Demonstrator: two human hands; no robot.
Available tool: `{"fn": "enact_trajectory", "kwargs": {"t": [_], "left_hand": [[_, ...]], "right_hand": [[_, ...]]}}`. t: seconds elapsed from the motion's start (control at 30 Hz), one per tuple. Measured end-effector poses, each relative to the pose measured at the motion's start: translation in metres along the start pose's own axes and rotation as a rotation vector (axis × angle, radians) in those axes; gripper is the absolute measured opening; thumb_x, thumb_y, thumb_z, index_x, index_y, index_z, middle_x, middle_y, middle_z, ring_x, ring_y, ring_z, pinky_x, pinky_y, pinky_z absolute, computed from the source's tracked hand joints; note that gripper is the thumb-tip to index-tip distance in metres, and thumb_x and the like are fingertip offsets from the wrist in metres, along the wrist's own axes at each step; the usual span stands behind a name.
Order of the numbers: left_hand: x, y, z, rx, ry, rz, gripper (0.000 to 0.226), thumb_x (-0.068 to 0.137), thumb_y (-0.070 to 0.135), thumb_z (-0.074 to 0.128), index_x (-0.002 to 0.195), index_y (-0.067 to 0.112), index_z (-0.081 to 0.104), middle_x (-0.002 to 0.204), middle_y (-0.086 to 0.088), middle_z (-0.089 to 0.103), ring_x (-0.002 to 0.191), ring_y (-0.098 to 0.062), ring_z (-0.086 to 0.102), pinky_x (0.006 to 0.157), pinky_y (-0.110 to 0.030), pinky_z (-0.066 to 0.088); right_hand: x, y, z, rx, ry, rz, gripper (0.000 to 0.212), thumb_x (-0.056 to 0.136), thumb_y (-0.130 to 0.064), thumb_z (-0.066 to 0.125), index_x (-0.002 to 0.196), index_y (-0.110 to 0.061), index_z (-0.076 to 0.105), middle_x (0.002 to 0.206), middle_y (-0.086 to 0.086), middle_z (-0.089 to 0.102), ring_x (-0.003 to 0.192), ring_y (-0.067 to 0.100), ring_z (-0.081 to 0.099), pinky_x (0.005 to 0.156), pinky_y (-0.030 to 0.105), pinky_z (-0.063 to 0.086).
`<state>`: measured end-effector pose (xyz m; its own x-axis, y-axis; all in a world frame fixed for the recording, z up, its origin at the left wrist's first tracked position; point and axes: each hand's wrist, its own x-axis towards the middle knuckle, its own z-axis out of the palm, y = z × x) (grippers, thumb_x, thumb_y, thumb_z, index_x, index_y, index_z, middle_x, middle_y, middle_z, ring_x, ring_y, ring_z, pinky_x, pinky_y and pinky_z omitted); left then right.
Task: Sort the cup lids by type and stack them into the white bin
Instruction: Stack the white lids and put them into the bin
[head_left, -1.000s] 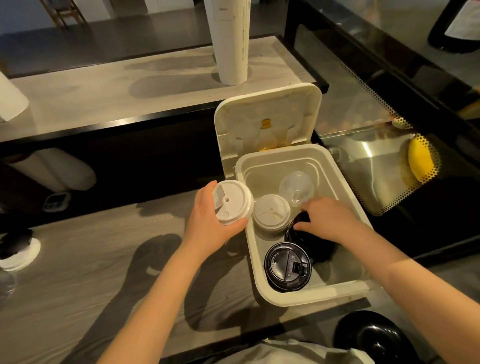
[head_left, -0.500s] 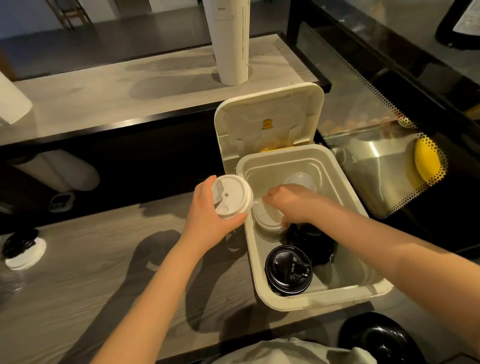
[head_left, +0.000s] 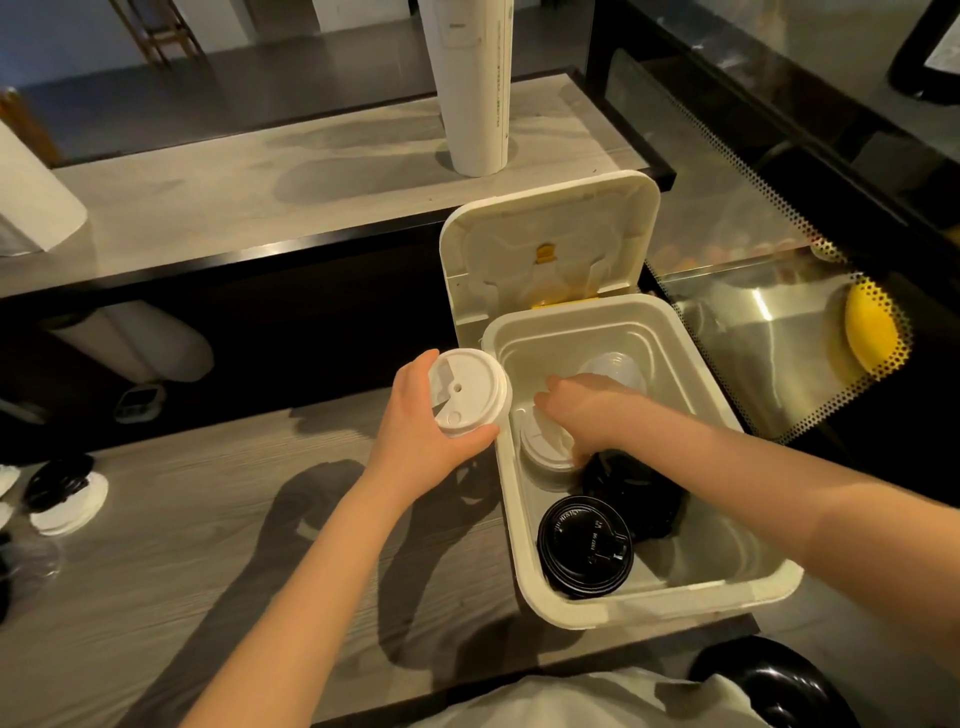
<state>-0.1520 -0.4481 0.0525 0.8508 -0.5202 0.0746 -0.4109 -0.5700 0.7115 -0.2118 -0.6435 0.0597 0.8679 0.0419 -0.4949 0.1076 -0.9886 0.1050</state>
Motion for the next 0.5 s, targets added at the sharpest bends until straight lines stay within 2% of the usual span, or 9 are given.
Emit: {"fn": "enact_trajectory", "kwargs": {"t": [0.1,0.17,0.27,0.4,0.43,0.5], "left_hand": [[0.004,0.008,-0.002,-0.031,0.013,0.026,0.076,0.06,0.051,0.077,0.121,0.019,0.046,0.117,-0.001,0.051,0.106,-0.017,0.049,0.084,-0.032,0.046],[0.007,0.014,-0.003,-0.006,0.02,0.059,0.069,0.061,0.048,0.077,0.117,0.024,0.047,0.112,0.006,0.051,0.105,-0.015,0.048,0.084,-0.033,0.045],[0.014,0.026,-0.002,0.102,-0.043,0.075,0.074,0.062,0.05,0.075,0.125,0.025,0.044,0.117,0.009,0.048,0.114,-0.017,0.041,0.087,-0.035,0.041],[0.029,0.05,0.008,0.327,-0.246,0.112,0.087,0.068,0.05,0.071,0.139,0.02,0.031,0.135,0.0,0.042,0.126,-0.024,0.033,0.1,-0.042,0.033],[0.033,0.057,0.011,0.403,-0.302,0.138,0.088,0.069,0.05,0.071,0.14,0.019,0.029,0.139,-0.001,0.04,0.128,-0.024,0.03,0.1,-0.042,0.03],[0.041,0.069,0.022,0.539,-0.405,0.207,0.09,0.069,0.048,0.07,0.142,0.015,0.027,0.143,-0.003,0.035,0.132,-0.025,0.029,0.102,-0.041,0.029]], "right_hand": [[-0.004,0.0,0.005,0.06,0.025,0.036,0.069,0.073,-0.04,0.077,0.127,-0.01,0.046,0.121,0.007,0.048,0.103,0.025,0.056,0.069,0.03,0.041],[-0.006,0.001,0.01,0.06,0.042,0.036,0.069,0.075,-0.043,0.074,0.128,-0.009,0.046,0.122,0.007,0.049,0.109,0.024,0.051,0.077,0.03,0.043],[-0.011,0.006,0.014,0.079,0.111,0.01,0.064,0.079,-0.044,0.07,0.127,-0.009,0.047,0.124,0.008,0.051,0.116,0.024,0.043,0.09,0.031,0.041],[-0.02,0.031,0.016,0.17,0.363,0.069,0.043,0.087,-0.026,0.06,0.126,-0.01,0.054,0.123,0.009,0.054,0.118,0.027,0.043,0.093,0.035,0.038],[-0.023,0.04,0.016,0.196,0.407,0.109,0.044,0.087,-0.024,0.059,0.129,-0.012,0.053,0.127,0.009,0.051,0.121,0.028,0.041,0.097,0.036,0.037],[-0.027,0.056,0.017,0.268,0.379,0.177,0.055,0.088,-0.026,0.06,0.14,-0.02,0.042,0.143,0.008,0.039,0.132,0.028,0.033,0.108,0.036,0.03]]}}
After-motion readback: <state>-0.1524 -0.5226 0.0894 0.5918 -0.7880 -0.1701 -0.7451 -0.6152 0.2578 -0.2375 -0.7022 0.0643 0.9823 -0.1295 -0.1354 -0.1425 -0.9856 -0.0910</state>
